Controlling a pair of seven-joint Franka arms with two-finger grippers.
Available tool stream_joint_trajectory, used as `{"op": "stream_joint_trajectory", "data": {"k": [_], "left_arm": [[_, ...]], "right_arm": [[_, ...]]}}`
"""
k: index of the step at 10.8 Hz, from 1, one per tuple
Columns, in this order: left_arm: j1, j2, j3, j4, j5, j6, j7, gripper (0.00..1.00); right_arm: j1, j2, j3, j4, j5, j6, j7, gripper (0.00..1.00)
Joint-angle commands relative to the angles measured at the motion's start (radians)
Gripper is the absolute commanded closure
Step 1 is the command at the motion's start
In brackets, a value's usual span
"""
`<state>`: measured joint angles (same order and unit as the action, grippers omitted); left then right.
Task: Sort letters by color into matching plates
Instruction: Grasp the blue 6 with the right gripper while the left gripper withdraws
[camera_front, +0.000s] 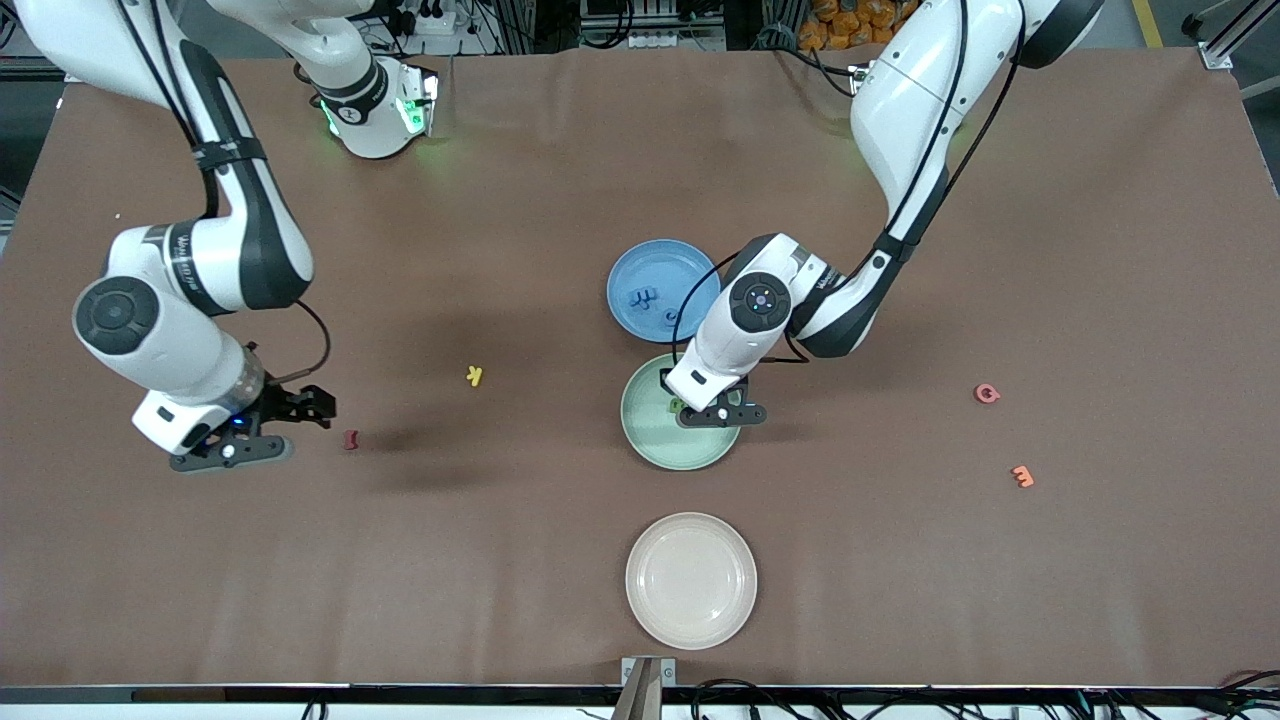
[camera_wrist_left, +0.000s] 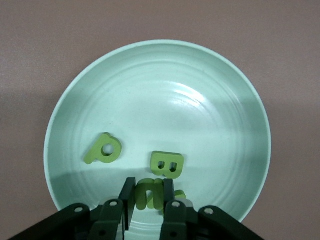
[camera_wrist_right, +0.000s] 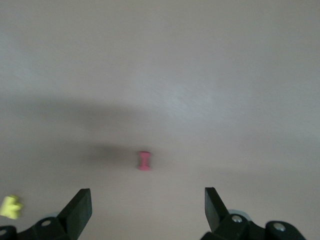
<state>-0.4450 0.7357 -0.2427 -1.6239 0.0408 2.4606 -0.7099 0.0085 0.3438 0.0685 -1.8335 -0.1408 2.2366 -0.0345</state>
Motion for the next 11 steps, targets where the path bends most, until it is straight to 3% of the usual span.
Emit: {"op": "stream_joint_trajectory", "data": {"k": [1, 5, 7, 11], "left_arm": [[-0.014, 0.008, 0.013, 0.019, 0.048, 0.0, -0.04, 0.0], [0.0, -0.015, 0.031, 0.032, 0.074, -0.008, -0.031, 0.0], [0.005, -0.062, 0.077, 0.033, 0.077, -0.009, -0.004, 0.0], [0.089, -0.18, 0.108, 0.033, 0.088, -0.15, 0.114, 0.0]], "right_arm": [[-0.065, -0.107, -0.019, -0.188, -0.014, 0.072, -0.123, 0.0], [-0.154, -0.109, -0.044, -0.277, -0.01, 0.194, -0.196, 0.0], [-0.174, -0.095, -0.073, -0.361, -0.005, 0.347, -0.194, 0.0], [-0.235, -0.045, -0.073, -0.398, 0.0, 0.429, -0.196, 0.0]]}}
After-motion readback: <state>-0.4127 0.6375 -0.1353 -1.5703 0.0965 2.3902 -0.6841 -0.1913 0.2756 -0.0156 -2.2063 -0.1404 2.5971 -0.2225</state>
